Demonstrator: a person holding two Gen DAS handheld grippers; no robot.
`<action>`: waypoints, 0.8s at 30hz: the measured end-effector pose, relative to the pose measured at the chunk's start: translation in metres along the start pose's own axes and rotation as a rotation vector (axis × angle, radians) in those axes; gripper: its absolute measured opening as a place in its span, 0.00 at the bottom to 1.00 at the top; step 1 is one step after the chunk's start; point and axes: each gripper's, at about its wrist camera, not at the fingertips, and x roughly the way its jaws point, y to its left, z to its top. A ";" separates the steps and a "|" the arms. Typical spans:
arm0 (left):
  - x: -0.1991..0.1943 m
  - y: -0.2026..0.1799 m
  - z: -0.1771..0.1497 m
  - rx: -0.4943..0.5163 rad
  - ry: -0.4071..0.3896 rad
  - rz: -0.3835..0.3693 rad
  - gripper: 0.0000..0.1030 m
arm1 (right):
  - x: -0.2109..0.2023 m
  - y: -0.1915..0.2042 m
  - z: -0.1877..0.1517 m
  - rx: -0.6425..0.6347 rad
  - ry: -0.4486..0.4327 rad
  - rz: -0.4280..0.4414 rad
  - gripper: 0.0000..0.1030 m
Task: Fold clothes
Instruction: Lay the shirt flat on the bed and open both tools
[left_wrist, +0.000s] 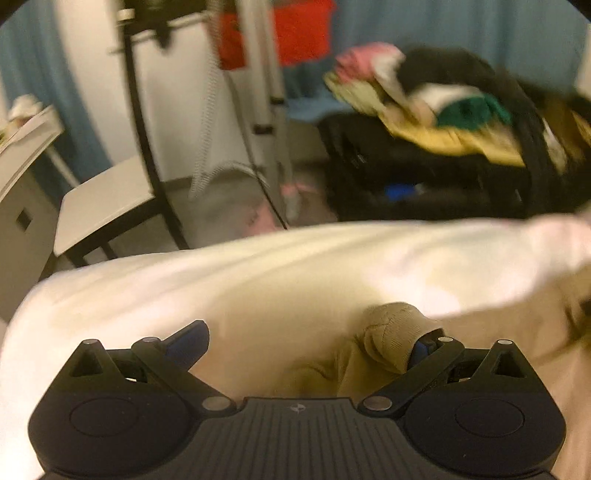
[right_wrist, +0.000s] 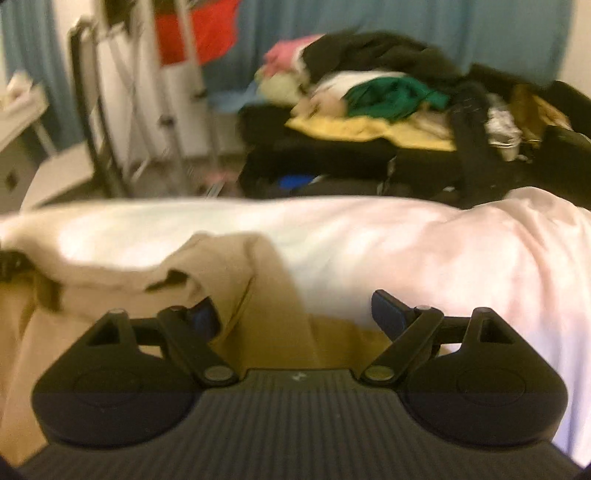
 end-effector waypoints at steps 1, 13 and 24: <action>-0.006 0.000 -0.002 0.017 -0.005 -0.002 1.00 | -0.007 0.002 0.005 -0.016 -0.002 0.022 0.84; -0.163 0.002 -0.091 -0.042 -0.287 -0.037 1.00 | -0.142 0.043 -0.035 0.005 -0.309 0.055 0.84; -0.359 -0.012 -0.267 -0.190 -0.410 -0.105 1.00 | -0.348 0.087 -0.174 0.059 -0.482 0.090 0.84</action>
